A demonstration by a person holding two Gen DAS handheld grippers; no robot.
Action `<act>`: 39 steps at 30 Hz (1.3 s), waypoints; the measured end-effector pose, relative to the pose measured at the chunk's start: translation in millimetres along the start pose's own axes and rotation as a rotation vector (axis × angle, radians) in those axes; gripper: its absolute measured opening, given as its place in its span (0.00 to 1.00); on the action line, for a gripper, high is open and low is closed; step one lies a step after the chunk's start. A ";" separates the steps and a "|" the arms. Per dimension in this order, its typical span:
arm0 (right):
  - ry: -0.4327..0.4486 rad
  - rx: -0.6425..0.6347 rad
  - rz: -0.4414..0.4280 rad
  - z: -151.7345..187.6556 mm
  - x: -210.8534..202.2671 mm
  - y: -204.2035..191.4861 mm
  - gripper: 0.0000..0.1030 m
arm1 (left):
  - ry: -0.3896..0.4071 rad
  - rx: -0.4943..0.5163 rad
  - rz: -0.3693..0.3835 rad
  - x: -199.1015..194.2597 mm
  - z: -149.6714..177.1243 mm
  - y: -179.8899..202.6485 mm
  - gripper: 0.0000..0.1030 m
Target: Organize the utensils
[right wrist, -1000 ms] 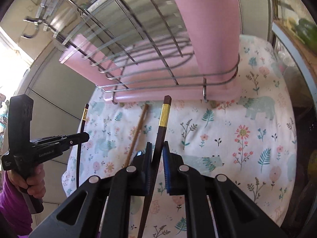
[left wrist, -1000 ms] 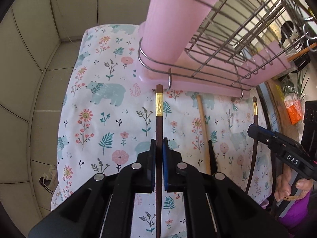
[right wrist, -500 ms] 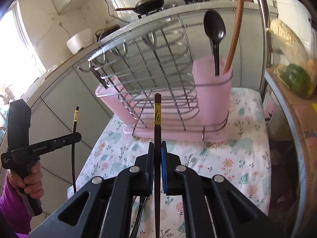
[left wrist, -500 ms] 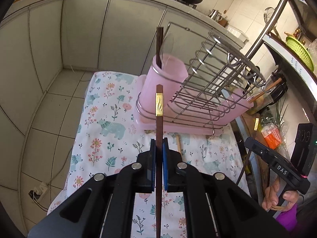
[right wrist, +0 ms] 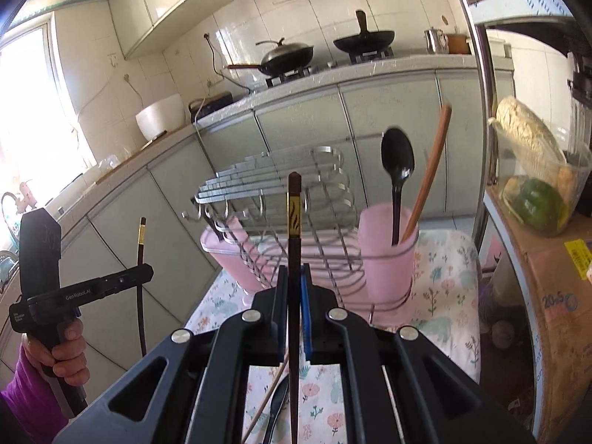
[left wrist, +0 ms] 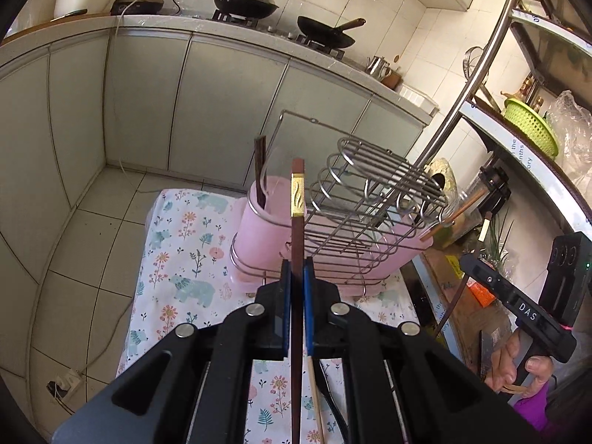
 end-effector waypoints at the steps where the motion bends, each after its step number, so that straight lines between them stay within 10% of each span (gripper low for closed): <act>1: 0.017 -0.005 0.002 -6.1 -3.8 -1.0 0.06 | 0.014 0.000 0.005 -2.7 -4.1 2.2 0.05; 26: 0.459 -0.038 0.108 -139.4 -102.8 9.7 0.06 | 0.315 0.058 0.052 -63.5 -95.5 46.0 0.05; 39: 0.517 -0.128 0.240 -142.0 -55.1 28.3 0.06 | 0.429 0.051 0.012 -45.9 -124.8 49.4 0.05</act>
Point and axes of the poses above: each gripper's, at about its wrist camera, not at the fingertips, and x roughly the way its jaws point, y to its right, z to its underside, the point moved 8 cm from there along x, roughly the way its jaws point, and after that the axes turned 1 degree about -y, right-handed, at the moved point
